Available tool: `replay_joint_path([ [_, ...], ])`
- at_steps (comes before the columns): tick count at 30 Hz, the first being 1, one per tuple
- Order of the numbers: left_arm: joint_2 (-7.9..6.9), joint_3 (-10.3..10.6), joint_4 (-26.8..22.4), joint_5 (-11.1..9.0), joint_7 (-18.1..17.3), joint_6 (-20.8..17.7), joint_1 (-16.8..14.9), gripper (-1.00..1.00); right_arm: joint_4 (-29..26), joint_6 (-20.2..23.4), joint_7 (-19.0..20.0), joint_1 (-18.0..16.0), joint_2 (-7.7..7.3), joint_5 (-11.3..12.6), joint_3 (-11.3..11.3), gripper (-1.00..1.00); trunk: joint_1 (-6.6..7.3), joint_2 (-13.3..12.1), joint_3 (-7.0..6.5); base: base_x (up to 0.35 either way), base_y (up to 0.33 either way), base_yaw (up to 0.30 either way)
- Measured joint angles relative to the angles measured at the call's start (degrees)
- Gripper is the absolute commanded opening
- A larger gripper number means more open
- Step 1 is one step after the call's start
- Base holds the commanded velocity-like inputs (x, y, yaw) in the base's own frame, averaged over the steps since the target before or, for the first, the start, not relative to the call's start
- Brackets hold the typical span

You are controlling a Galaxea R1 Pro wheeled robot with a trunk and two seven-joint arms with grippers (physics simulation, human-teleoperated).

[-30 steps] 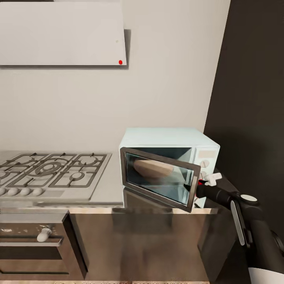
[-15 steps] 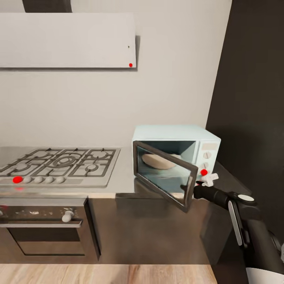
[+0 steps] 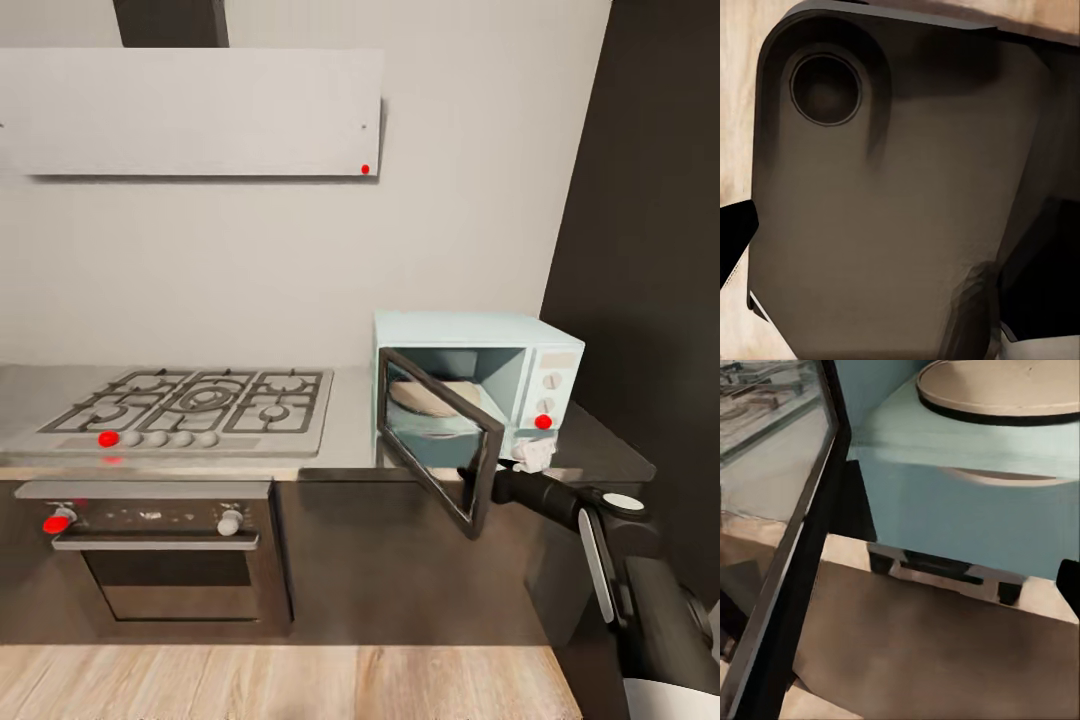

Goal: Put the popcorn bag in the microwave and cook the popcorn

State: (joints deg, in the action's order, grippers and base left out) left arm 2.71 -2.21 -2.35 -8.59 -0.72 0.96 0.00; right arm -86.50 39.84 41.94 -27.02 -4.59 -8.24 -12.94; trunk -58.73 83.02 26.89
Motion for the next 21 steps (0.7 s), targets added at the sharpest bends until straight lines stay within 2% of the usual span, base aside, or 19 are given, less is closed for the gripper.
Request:
replay_joint_path([
  [6, 0.00, 0.0, 0.0, 0.0, 0.0, 0.0, 0.0, 1.00, 0.0, -0.1, -0.1, 0.0, 0.00, -0.1, 0.0, 1.00, 0.00, 0.0, 0.00, -0.151, 0.288, 0.000],
  [12, 0.00, 0.0, 0.0, 0.0, 0.0, 0.0, 0.0, 1.00, 0.0, -0.2, -3.7, 0.0, 0.00, -0.3, -0.2, 1.00, 0.00, 0.0, 0.00, -0.150, 0.288, 0.000],
  [19, 0.00, 0.0, 0.0, 0.0, 0.0, 0.0, 0.0, 1.00, 0.0, -0.1, -4.0, 0.0, -0.07, -0.2, -0.3, 1.00, 0.00, 0.0, 0.00, -0.150, 0.288, 0.000],
  [21, 0.00, 0.0, 0.0, 0.0, 0.0, 0.0, 0.0, 1.00, 0.0, -0.7, -4.2, 0.0, -0.09, -1.4, -1.1, 1.00, 0.00, 0.0, -0.01, -0.149, 0.288, 0.000],
])
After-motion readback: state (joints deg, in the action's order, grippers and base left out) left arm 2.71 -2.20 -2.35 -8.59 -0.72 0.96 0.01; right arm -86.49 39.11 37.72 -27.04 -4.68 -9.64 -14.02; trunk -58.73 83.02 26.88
